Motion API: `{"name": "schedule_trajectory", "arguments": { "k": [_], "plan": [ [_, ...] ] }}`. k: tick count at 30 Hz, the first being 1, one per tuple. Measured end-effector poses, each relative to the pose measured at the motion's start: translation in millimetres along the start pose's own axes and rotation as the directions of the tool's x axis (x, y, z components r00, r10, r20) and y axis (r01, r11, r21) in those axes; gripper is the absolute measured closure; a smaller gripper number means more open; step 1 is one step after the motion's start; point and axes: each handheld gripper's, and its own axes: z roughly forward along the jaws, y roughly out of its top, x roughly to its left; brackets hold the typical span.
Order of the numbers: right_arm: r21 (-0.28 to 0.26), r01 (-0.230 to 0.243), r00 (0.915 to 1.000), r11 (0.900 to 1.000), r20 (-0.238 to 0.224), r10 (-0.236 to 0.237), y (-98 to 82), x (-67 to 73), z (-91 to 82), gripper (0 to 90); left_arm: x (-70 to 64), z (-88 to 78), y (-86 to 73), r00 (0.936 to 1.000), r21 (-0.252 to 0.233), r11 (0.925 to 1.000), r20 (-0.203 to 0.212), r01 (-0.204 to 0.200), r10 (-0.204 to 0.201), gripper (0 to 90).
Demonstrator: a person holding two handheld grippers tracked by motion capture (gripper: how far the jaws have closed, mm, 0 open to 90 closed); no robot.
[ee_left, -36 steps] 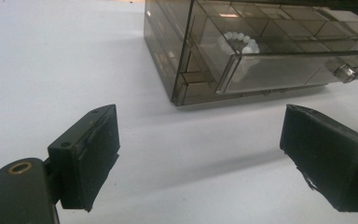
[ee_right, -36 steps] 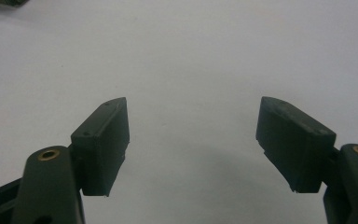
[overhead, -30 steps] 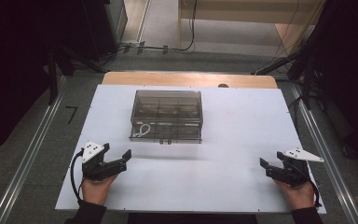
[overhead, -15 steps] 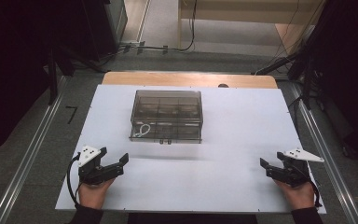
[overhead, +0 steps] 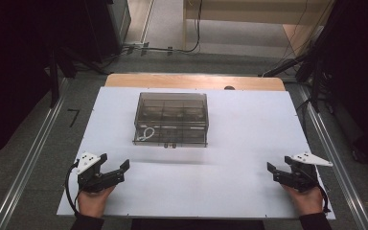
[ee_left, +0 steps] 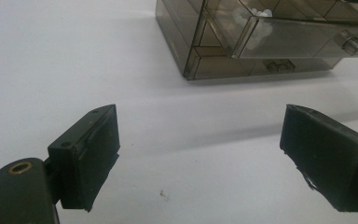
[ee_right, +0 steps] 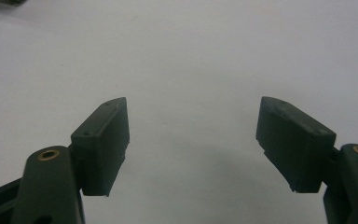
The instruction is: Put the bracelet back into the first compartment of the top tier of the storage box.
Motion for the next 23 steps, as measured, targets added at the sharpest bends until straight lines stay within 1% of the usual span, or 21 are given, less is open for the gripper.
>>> {"name": "schedule_trajectory", "arguments": {
  "k": [10, 16, 23],
  "plan": [
    [0.001, 0.000, 1.0000, 1.000, -0.001, 0.000, -0.2, -0.1, -0.3, 23.7, 1.4, -4.4, -1.2, 0.9999, -0.005, 1.0000, -0.010, 0.001, -0.001, 12.0],
    [0.001, 0.001, 1.0000, 1.000, -0.002, -0.001, -0.2, 0.0, -0.1, 23.8, 3.0, -7.8, -2.9, 0.9998, -0.009, 0.9999, -0.017, 0.012, -0.012, 12.0],
    [0.003, 0.001, 1.0000, 1.000, -0.003, -0.001, 0.2, 0.4, 0.5, 23.8, 4.1, -10.2, -4.4, 0.9998, -0.005, 0.9999, -0.015, 0.012, -0.013, 12.0]
  ]
}}
